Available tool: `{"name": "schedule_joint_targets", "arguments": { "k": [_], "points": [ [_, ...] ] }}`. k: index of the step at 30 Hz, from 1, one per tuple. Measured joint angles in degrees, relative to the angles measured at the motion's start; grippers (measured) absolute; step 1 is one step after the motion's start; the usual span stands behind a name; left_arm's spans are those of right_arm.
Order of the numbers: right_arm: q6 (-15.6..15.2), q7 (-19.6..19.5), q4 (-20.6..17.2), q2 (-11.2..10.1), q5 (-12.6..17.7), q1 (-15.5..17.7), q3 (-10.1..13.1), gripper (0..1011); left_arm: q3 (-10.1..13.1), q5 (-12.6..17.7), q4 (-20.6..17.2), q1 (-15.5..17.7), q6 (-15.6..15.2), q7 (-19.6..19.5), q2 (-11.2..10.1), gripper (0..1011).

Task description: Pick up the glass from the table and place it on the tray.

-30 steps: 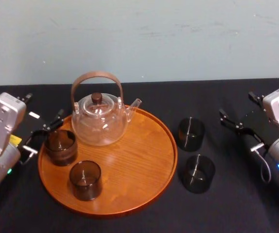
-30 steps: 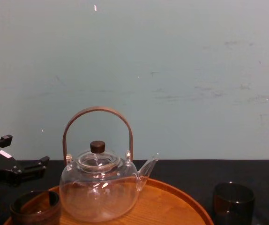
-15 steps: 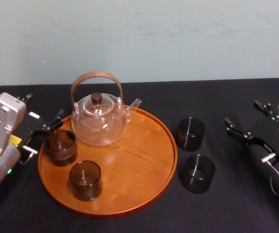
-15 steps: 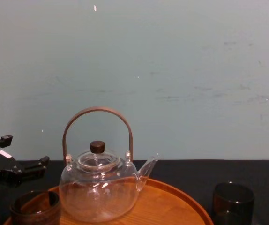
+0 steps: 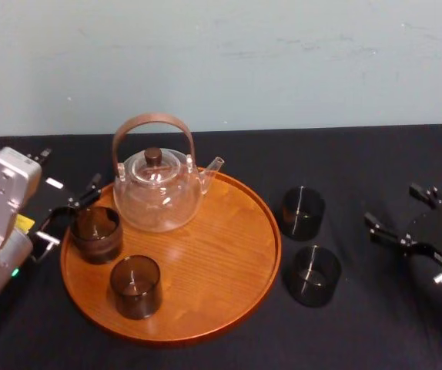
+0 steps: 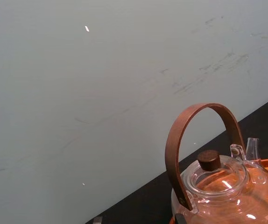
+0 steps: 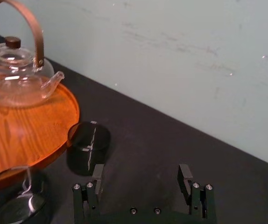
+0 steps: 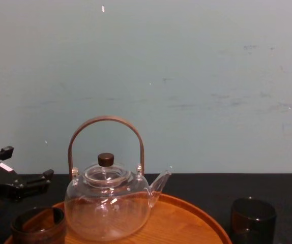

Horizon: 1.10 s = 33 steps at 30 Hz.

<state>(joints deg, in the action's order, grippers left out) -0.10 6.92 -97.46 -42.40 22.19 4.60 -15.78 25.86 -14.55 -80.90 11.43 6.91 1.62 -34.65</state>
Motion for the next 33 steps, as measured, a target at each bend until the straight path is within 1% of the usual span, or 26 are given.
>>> {"name": "schedule_joint_targets", "arguments": {
  "k": [4,14,23,33],
  "points": [
    [-1.45,0.83,-1.38,-0.55,0.30,1.78,0.71,1002,0.00,0.00,0.00,0.00,0.00,0.00,0.00,1002],
    [-3.88,3.74,-3.71,-1.38,0.77,4.42,1.66,1002,0.00,0.00,0.00,0.00,0.00,0.00,0.00,1001],
    [-6.03,6.71,-5.13,-2.00,0.47,5.79,1.74,1002,0.00,0.00,0.00,0.00,0.00,0.00,0.00,1001],
    [-7.53,9.37,-5.93,-1.82,-0.79,6.33,1.43,1002,0.00,0.00,0.00,0.00,0.00,0.00,0.00,1001]
  ]
}}
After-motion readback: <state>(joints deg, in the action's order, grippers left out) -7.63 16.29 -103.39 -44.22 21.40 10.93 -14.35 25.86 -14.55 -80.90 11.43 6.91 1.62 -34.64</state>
